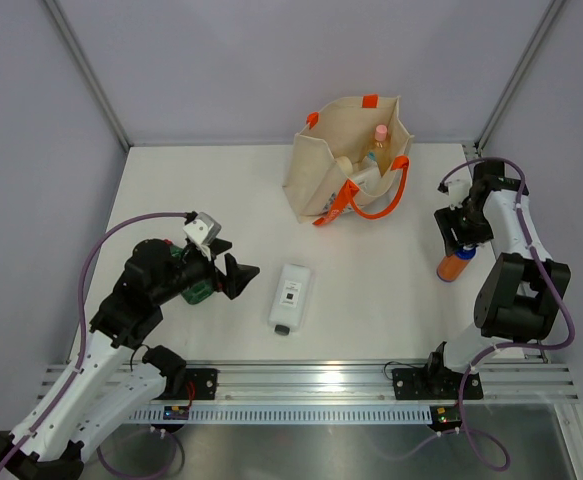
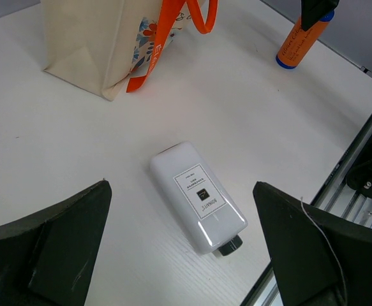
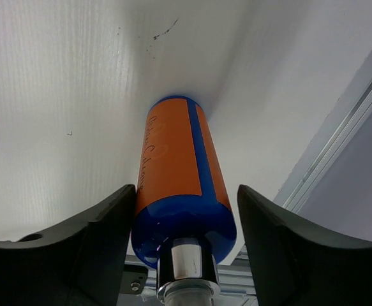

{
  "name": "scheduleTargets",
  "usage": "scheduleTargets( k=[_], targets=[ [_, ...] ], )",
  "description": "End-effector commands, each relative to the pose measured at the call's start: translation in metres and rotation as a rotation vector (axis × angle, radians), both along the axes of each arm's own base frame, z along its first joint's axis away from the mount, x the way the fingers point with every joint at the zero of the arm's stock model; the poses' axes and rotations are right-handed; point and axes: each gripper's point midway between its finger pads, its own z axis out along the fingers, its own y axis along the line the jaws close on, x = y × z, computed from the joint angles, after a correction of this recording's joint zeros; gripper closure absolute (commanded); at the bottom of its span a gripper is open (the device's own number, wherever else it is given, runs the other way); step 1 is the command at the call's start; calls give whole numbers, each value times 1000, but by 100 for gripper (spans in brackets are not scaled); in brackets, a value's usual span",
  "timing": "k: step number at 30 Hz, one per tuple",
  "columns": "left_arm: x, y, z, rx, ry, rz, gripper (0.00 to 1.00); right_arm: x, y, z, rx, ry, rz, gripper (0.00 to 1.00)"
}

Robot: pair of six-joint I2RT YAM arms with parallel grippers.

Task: Place the personal care products into the canvas bag

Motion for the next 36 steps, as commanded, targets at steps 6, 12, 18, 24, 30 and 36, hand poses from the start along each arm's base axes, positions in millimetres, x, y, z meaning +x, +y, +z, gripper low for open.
scheduleTargets(
  k=[6, 12, 18, 24, 30, 36],
  targets=[
    [-2, -2, 1, 0, -21, -22, 1, -5, 16, 7, 76, 5, 13, 69],
    [-1, -2, 0, 2, -18, -23, 1, 4, 37, 67, 163, -169, 40, 97],
    [-1, -3, 0, 2, -17, -31, 1, 9, 71, 130, 327, -309, 71, 100],
    [-3, -6, 0, -6, -23, -48, 1, 33, 119, 224, 509, -515, 184, 100],
    [-3, -12, -4, -13, -5, -77, 1, 77, 167, 279, 603, -637, 329, 100],
    [1, -21, -12, -29, 54, -91, 1, 160, 204, 287, 616, -740, 386, 100]
  ],
)
